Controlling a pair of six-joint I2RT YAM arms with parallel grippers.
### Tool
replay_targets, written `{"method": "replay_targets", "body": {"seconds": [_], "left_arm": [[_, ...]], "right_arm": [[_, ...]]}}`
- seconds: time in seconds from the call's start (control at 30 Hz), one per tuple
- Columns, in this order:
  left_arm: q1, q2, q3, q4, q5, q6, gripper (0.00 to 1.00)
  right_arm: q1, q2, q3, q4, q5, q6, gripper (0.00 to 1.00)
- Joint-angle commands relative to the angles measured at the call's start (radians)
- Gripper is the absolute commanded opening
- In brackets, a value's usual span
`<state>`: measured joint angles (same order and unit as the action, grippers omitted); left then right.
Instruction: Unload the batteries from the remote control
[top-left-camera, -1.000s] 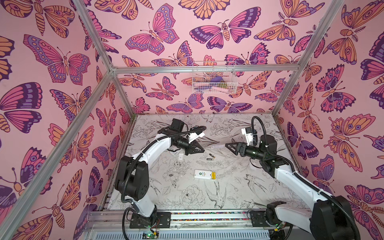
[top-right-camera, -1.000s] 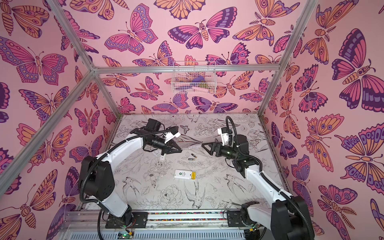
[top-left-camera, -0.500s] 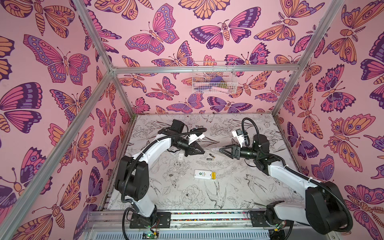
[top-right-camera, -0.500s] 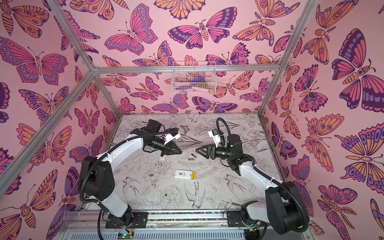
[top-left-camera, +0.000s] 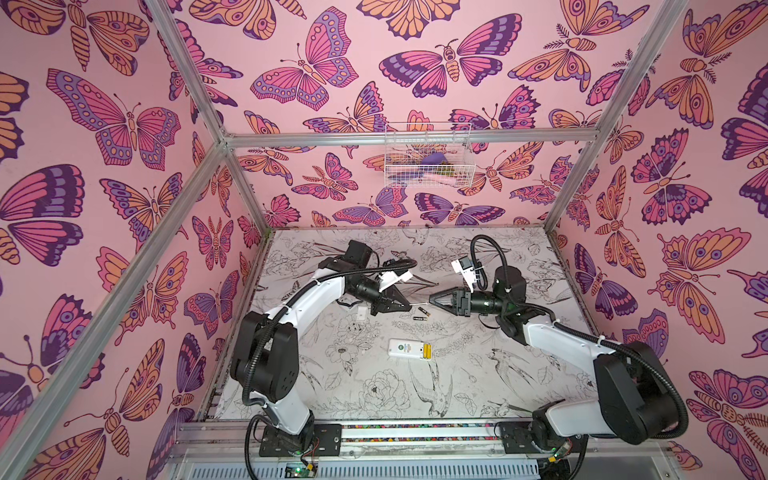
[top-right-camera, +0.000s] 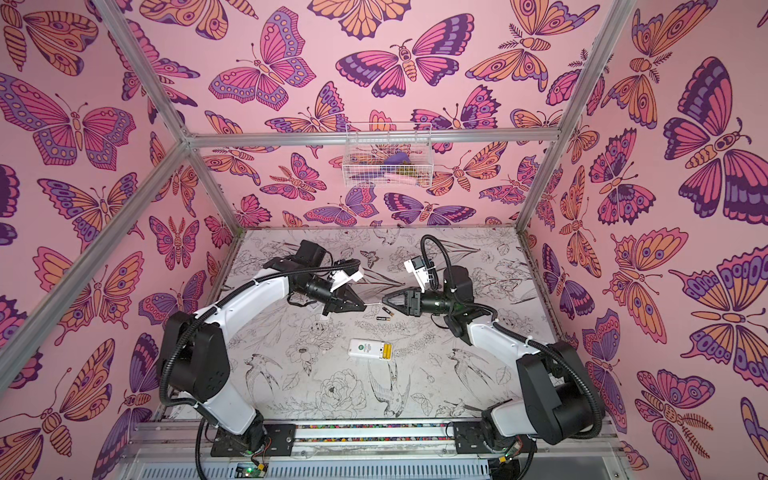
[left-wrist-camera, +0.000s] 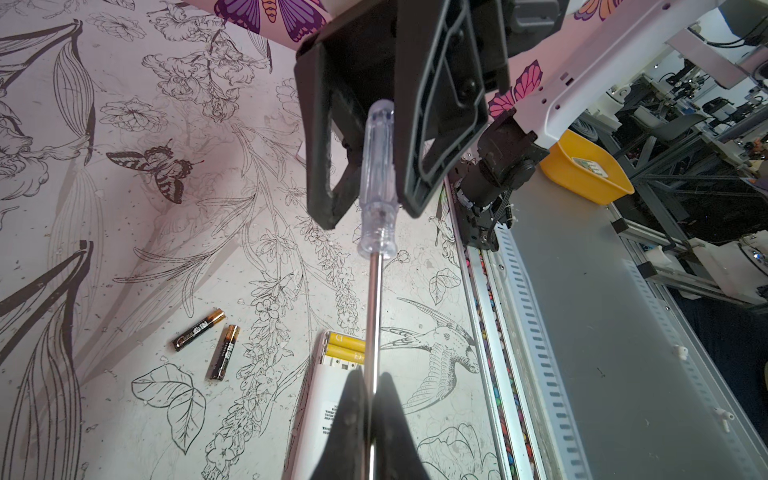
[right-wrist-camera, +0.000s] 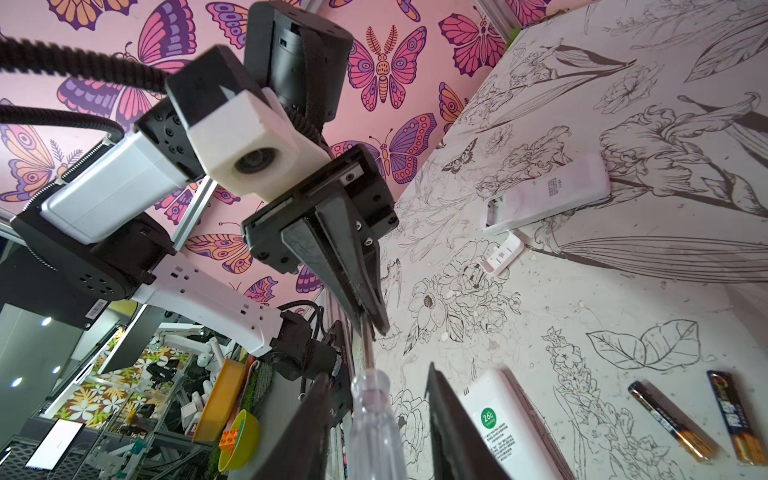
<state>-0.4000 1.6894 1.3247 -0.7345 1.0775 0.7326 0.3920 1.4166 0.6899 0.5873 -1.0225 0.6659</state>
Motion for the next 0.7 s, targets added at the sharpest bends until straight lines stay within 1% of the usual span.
{"method": "replay_targets", "body": {"seconds": [0.0,0.13,0.3,0.33,0.43,0.5,0.53,0.6,0.67], "left_arm": [[-0.005,-0.019,0.01,-0.025,0.029,0.018,0.0],[-0.005,-0.012,0.012,-0.023,0.034,0.016,0.0],[-0.007,-0.01,0.016,-0.022,0.02,0.008,0.0],[-0.007,-0.009,0.014,-0.022,0.019,0.009,0.0],[-0.007,-0.01,0.014,-0.022,0.014,0.013,0.0],[-0.007,-0.014,0.016,-0.022,-0.021,0.012,0.05],[-0.008,-0.013,0.015,-0.022,-0.059,0.019,0.09],[-0.008,-0.011,0.013,-0.025,-0.126,0.033,0.24],[-0.008,-0.017,0.01,-0.033,-0.178,0.057,0.34]], "right_arm": [[0.021,0.021,0.027,0.06,-0.022,0.01,0.39],[0.033,0.046,0.025,0.084,-0.028,0.016,0.38],[0.035,0.066,0.023,0.093,-0.028,0.02,0.3],[0.035,0.07,0.023,0.094,-0.032,0.02,0.26],[0.035,0.073,0.024,0.074,-0.038,0.004,0.09],[0.035,0.067,0.023,0.046,-0.039,-0.015,0.0],[0.035,0.06,0.021,0.023,-0.04,-0.031,0.0],[0.033,0.04,0.015,-0.034,-0.041,-0.075,0.0],[0.03,0.005,0.006,-0.118,-0.035,-0.137,0.0]]}}
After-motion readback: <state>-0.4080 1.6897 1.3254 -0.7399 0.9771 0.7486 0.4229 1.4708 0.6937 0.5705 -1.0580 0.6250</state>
